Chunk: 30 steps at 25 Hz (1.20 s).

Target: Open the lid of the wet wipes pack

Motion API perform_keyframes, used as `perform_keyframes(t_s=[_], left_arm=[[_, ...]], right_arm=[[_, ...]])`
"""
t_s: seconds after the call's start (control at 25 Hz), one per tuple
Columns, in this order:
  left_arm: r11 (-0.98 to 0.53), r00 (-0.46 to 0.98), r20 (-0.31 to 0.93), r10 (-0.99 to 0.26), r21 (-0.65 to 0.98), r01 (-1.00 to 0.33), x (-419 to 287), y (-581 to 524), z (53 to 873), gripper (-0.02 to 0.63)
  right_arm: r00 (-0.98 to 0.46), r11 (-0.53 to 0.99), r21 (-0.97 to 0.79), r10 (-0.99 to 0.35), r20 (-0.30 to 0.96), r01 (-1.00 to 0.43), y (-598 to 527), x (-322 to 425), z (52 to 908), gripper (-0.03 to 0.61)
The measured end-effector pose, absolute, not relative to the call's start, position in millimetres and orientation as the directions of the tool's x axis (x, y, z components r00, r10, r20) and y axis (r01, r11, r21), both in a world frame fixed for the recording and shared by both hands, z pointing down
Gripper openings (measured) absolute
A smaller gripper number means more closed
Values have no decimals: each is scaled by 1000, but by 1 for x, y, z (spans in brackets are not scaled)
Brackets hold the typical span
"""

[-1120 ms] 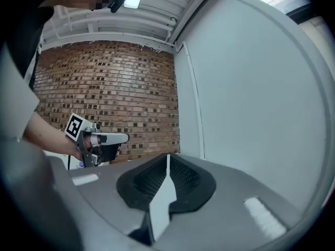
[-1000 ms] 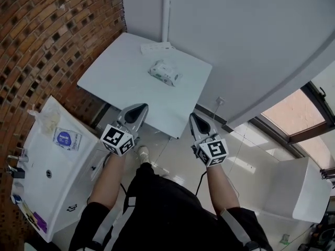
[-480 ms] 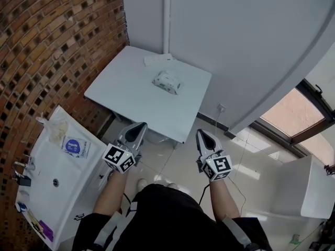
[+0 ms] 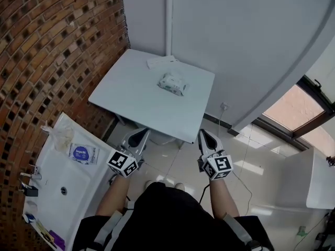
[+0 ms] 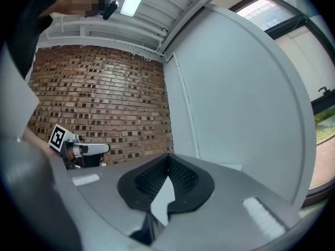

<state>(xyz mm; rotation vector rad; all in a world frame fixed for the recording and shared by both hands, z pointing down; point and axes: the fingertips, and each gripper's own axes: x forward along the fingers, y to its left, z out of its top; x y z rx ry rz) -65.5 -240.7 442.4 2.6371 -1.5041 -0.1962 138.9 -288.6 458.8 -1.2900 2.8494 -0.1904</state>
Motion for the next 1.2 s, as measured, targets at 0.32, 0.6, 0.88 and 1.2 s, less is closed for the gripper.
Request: perform_keyframes(t_s=[0.32, 0.6, 0.88, 1.2], left_arm=[[-516, 511, -72, -857, 141, -845, -81, -237, 436, 2], [-514, 506, -88, -858, 156, -844, -90, -237, 442, 2], [-524, 514, -103, -852, 142, -840, -89, -246, 439, 2], [-534, 522, -112, -845, 154, -831, -80, -255, 439, 2]], right_arm=[[-653, 647, -93, -755, 55, -757, -287, 130, 459, 6], [-653, 648, -80, -754, 73, -757, -286, 124, 462, 6], [-654, 652, -50, -754, 60, -756, -289, 121, 454, 6], [-640, 639, -46, -766, 55, -768, -294, 131, 448, 6]])
